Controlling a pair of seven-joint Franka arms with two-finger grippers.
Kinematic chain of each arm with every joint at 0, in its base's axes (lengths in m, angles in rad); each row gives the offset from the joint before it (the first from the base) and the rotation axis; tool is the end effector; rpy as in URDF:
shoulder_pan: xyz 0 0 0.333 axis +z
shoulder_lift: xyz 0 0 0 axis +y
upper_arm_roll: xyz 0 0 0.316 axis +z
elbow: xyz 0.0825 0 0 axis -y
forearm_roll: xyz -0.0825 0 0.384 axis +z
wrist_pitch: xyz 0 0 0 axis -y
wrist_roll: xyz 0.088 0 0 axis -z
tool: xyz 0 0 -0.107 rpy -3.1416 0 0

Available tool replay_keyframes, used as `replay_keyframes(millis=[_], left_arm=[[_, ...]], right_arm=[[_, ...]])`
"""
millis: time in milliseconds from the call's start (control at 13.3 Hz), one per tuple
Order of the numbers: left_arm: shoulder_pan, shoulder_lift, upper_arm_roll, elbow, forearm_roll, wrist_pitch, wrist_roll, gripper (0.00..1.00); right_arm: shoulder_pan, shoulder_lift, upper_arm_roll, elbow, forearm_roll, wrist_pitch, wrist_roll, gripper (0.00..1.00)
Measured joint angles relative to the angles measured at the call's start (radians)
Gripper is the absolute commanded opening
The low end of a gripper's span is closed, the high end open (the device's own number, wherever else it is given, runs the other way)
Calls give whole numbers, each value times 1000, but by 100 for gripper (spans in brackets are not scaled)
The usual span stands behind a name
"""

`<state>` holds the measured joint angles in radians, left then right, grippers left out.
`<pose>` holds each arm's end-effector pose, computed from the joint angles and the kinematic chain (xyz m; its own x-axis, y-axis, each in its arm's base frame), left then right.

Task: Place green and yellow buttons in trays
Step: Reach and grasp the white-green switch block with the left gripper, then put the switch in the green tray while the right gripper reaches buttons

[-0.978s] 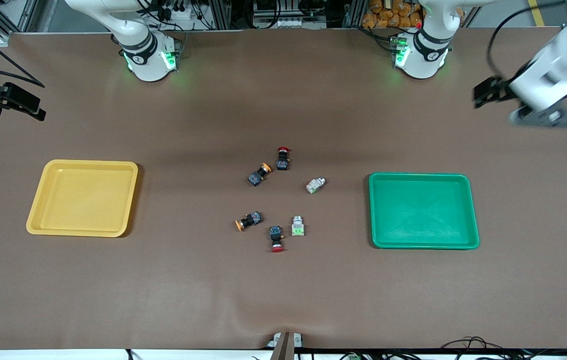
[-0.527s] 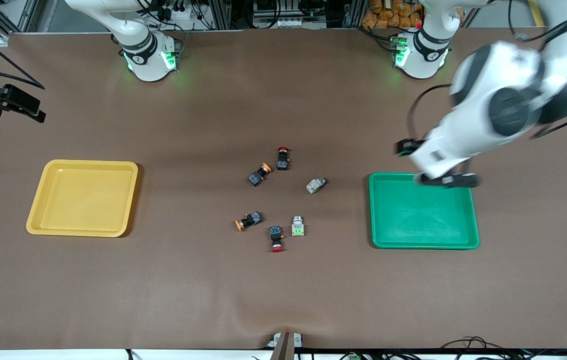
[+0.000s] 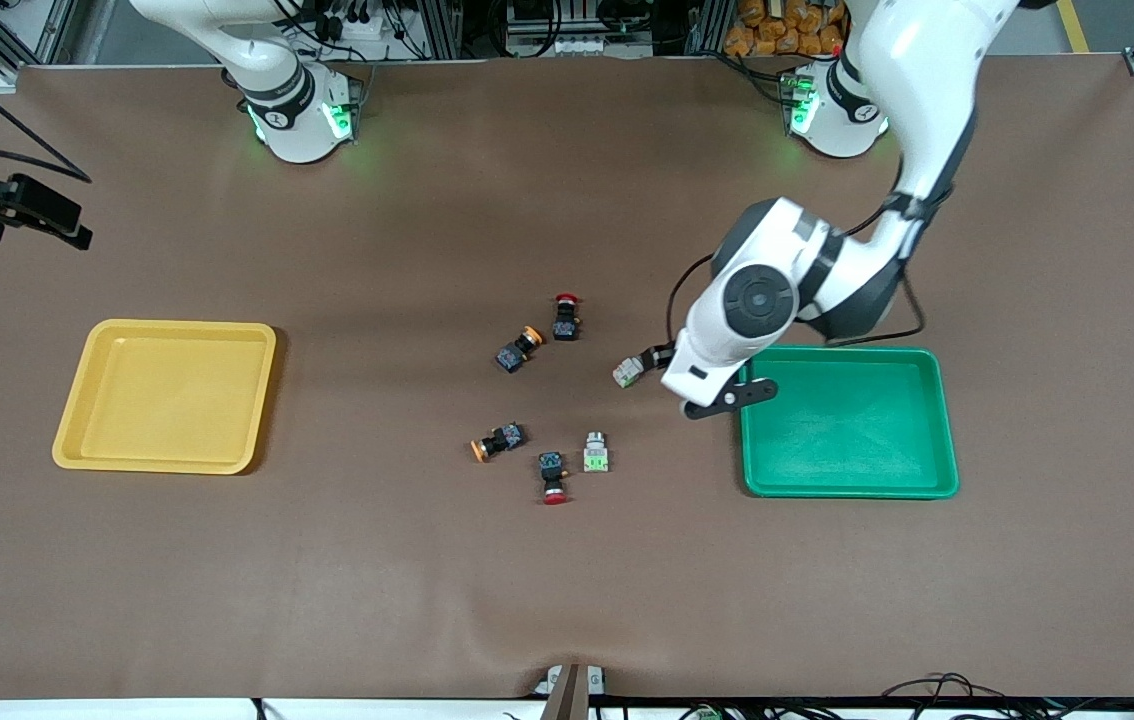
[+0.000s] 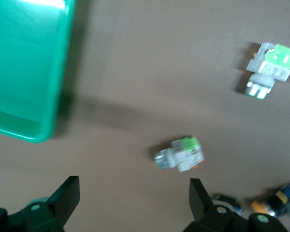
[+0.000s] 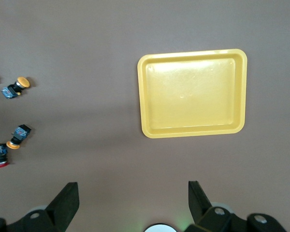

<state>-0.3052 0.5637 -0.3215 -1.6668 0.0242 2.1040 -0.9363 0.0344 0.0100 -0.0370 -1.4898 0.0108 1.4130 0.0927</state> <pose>0.5548 -0.3716 0.2848 0.9295 0.3223 -0.1794 0.3291 -0.9443 0.0086 0.5412 0.0000 0.6435 0.9918 -0.0935 -0.0873 -0.0940 -0.9956 -0.0023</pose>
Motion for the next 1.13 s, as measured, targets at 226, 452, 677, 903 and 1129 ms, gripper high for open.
replay_keyframes(millis=[226, 452, 677, 903, 1129], left_arm=[[-46, 79, 2, 0, 1, 126, -128, 100], [-82, 126, 4, 2, 62, 159, -230, 100], [-90, 150, 5, 2, 90, 159, -271, 100], [-93, 177, 5, 2, 91, 179, -291, 100], [-99, 190, 5, 2, 92, 190, -310, 0]], right_arm=[[3, 59, 0, -3, -23, 1, -2, 100], [9, 106, 1, -3, -23, 1, 54, 100], [33, 132, 4, -5, 33, 3, 249, 100], [65, 169, 5, -12, 83, 27, 418, 100], [101, 203, 10, -16, 95, 72, 567, 100]])
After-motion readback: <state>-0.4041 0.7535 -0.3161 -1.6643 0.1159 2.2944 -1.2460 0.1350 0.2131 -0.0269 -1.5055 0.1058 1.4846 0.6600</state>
